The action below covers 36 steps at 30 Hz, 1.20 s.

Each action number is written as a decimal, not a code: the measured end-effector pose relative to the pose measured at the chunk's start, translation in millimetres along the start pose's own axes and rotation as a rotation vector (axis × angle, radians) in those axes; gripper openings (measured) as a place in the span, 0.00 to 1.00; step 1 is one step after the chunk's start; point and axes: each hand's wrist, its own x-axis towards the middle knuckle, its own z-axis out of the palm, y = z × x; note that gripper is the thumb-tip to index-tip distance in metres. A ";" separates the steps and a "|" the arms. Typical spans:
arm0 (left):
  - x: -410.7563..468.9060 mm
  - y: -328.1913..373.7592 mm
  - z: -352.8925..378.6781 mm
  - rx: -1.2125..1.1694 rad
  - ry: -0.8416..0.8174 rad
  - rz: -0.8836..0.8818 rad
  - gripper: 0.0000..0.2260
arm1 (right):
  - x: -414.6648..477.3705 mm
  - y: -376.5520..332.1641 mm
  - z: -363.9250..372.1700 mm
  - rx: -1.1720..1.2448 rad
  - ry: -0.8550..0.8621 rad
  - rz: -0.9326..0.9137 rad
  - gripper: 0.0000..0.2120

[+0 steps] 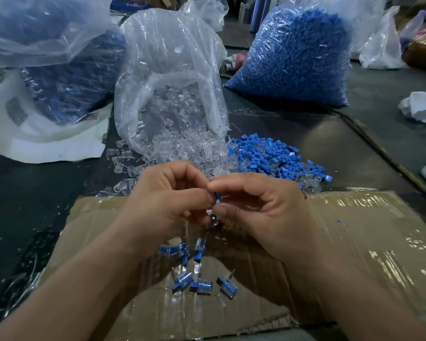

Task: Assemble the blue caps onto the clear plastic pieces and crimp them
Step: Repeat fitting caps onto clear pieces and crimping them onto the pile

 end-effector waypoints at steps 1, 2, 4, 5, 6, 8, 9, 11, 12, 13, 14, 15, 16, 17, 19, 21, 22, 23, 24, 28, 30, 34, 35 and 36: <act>0.2 -0.3 -0.6 -0.012 -0.008 -0.019 0.09 | 0.0 1.5 -0.7 -0.017 0.009 -0.033 0.17; -0.1 -0.2 -0.8 -0.024 -0.021 -0.038 0.07 | 0.4 2.7 -1.3 -0.034 0.018 -0.060 0.17; -1.0 0.6 -2.0 -0.064 -0.064 -0.075 0.06 | 1.1 2.9 -2.7 -0.066 0.021 -0.104 0.15; -1.1 0.9 -2.4 -0.090 -0.088 -0.093 0.06 | 1.4 2.5 -3.6 -0.067 0.024 -0.115 0.14; -1.4 1.6 -2.5 -0.117 -0.110 -0.109 0.05 | 1.5 2.4 -4.8 -0.064 0.031 -0.124 0.14; -1.4 3.0 -3.0 -0.156 -0.134 -0.125 0.06 | 1.8 1.9 -6.2 -0.082 0.050 -0.150 0.15; -1.1 3.3 -3.0 -0.167 -0.136 -0.128 0.06 | 1.9 1.6 -6.4 -0.096 0.055 -0.161 0.15; -0.6 3.2 -3.0 -0.180 -0.137 -0.132 0.06 | 1.8 1.8 -6.4 -0.108 0.065 -0.170 0.14; -0.5 3.3 -2.9 -0.180 -0.138 -0.132 0.06 | 1.7 2.0 -6.3 -0.111 0.072 -0.173 0.14; -0.6 3.4 -2.9 -0.177 -0.137 -0.133 0.06 | 1.7 2.0 -6.3 -0.115 0.077 -0.176 0.14; -0.3 3.2 -2.8 -0.173 -0.137 -0.134 0.06 | 1.6 2.0 -6.3 -0.122 0.077 -0.180 0.14; -0.2 3.0 -2.9 -0.171 -0.136 -0.134 0.06 | 1.6 2.0 -6.3 -0.130 0.075 -0.185 0.14; -0.1 2.7 -3.2 -0.169 -0.134 -0.134 0.06 | 1.4 1.8 -6.3 -0.139 0.072 -0.188 0.14; 0.2 2.1 -3.4 -0.168 -0.133 -0.135 0.06 | 1.5 1.7 -6.3 -0.150 0.069 -0.193 0.14; 0.6 1.7 -3.8 -0.163 -0.135 -0.137 0.05 | 1.7 1.7 -6.1 -0.170 0.071 -0.205 0.14; 0.8 1.5 -3.1 -0.145 -0.141 -0.136 0.07 | 1.7 2.1 -5.9 -0.180 0.074 -0.216 0.13; 0.7 1.5 -2.5 -0.133 -0.138 -0.137 0.09 | 1.6 2.5 -5.8 -0.191 0.069 -0.224 0.13; 0.5 1.2 -2.2 -0.129 -0.132 -0.137 0.10 | 1.2 2.9 -5.7 -0.205 0.060 -0.233 0.12; 0.5 1.1 -1.5 -0.133 -0.121 -0.136 0.09 | 1.0 3.1 -5.6 -0.220 0.055 -0.242 0.11; -0.5 1.1 -0.8 -0.122 -0.088 -0.119 0.06 | 0.6 3.5 -4.5 -0.261 0.052 -0.257 0.11; -1.2 1.1 -0.1 -0.103 -0.076 -0.113 0.05 | 1.5 1.9 -5.3 -0.271 0.030 -0.240 0.11; -0.1 0.3 -0.1 -0.102 -0.029 -0.104 0.03 | 3.7 -3.1 -20.9 -0.419 -0.052 -0.092 0.23; 0.6 -0.2 -0.5 -0.117 -0.007 -0.097 0.03 | 4.2 -5.1 -28.5 -0.418 -0.072 0.007 0.24; 1.0 -0.4 -0.7 -0.131 0.016 -0.088 0.03 | 4.8 -5.9 -37.5 -0.417 -0.097 0.107 0.24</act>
